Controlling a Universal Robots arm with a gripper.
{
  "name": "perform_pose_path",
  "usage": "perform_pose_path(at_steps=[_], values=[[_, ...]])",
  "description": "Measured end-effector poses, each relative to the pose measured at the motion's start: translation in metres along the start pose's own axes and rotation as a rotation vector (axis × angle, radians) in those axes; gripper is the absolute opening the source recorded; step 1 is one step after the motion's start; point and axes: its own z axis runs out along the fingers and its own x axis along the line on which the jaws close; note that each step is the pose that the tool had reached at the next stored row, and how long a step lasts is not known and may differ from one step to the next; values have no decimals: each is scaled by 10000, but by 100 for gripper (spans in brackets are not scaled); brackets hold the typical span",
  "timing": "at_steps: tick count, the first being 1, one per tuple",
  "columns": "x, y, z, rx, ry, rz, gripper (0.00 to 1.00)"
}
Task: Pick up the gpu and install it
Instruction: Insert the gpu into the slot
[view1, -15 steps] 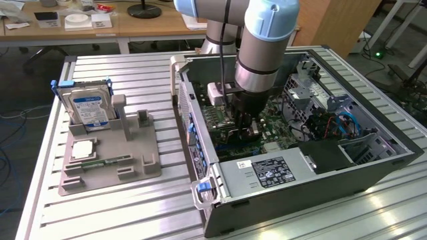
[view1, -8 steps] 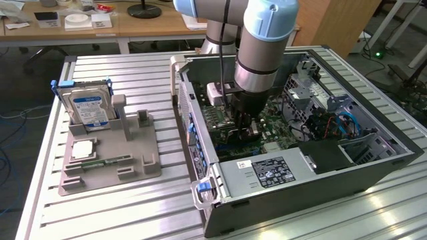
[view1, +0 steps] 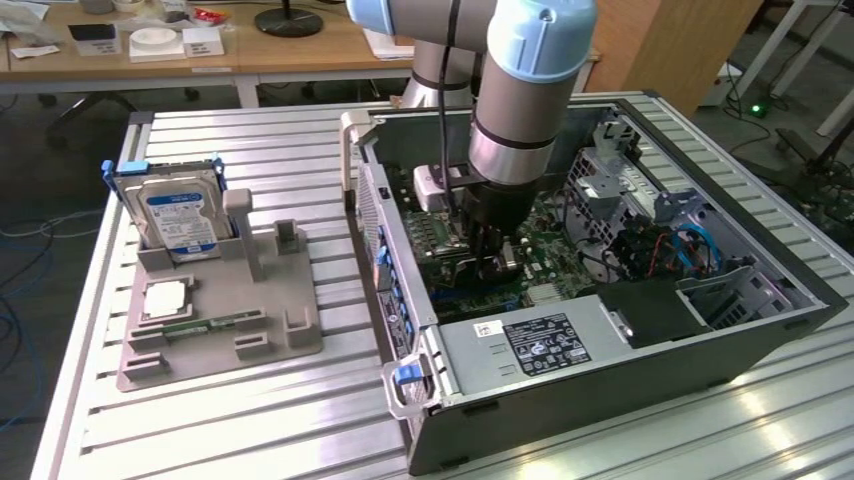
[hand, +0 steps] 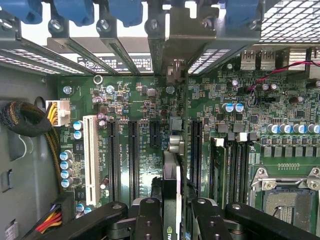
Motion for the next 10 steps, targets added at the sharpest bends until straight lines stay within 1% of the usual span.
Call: perform_pose_path(at_steps=[5,8,10], values=[[0,0,24,4,-8,-5,27],[1,3,50,-6,8,-12,27],[2,4,55,-5,7,-13,27]])
